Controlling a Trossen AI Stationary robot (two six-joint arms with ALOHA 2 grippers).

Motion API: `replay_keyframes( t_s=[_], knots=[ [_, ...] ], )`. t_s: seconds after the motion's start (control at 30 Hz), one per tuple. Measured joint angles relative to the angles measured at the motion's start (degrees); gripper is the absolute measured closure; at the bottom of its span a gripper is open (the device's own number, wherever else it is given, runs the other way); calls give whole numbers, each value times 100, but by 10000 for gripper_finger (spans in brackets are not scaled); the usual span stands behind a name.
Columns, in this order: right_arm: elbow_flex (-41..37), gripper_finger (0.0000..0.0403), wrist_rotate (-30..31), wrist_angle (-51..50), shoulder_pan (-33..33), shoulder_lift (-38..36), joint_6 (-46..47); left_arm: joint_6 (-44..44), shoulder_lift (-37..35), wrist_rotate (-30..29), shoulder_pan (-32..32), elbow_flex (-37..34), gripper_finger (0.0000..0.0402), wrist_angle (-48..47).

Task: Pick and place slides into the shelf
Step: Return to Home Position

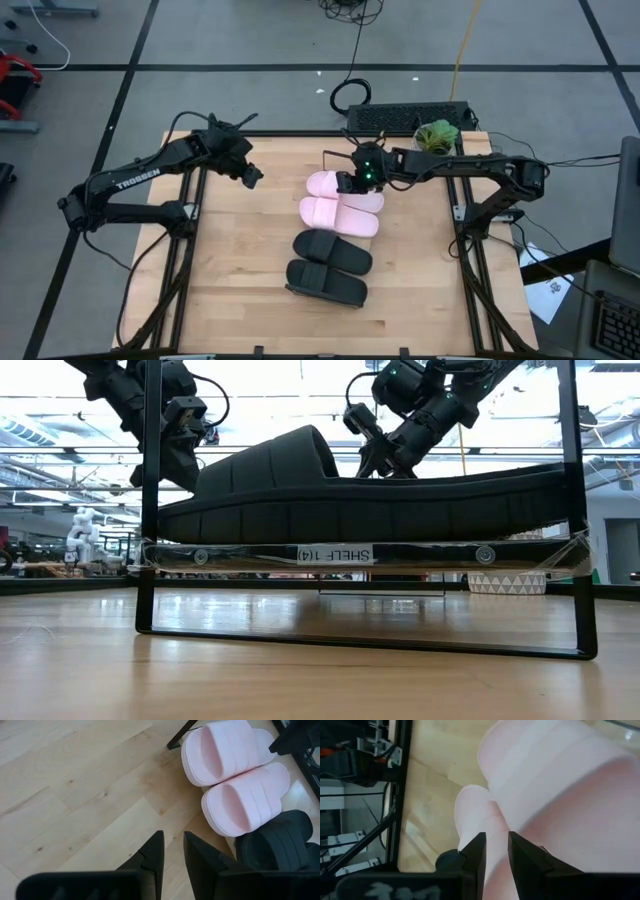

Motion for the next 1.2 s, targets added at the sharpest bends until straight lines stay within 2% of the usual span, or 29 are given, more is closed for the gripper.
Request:
replay_keyframes(
  t_s=[0.27, 0.47, 0.63, 0.77, 0.87, 0.97, 1.07, 1.2],
  knots=[
    [2, 330, -145, 65, 159, -2, 98, -24, 2, -1, -1, 0, 332, 0],
    [9, 330, -150, 699, 262, -4, 216, -28, 1, 1, -1, 0, 332, 0],
    [9, 330, -306, 1620, 401, -4, 334, -32, 2, 2, 0, 0, 332, 0],
    [9, 330, -307, 2748, 493, -26, 262, 66, 2, 1, 2, 0, 332, -1],
    [16, 330, -286, 3465, 535, -167, -94, 220, 2, 0, 5, 0, 332, 0],
    [20, 330, -255, 3681, 532, -487, -579, 253, -24, 77, 98, 1, 332, 0],
    [17, 330, 78, 3546, 525, -1016, -1286, 399, -139, 561, 250, 0, 332, 177],
    [20, 330, 575, 3104, 520, -1873, -2312, 448, -501, 1395, 415, 5, 332, 915]
  ],
)
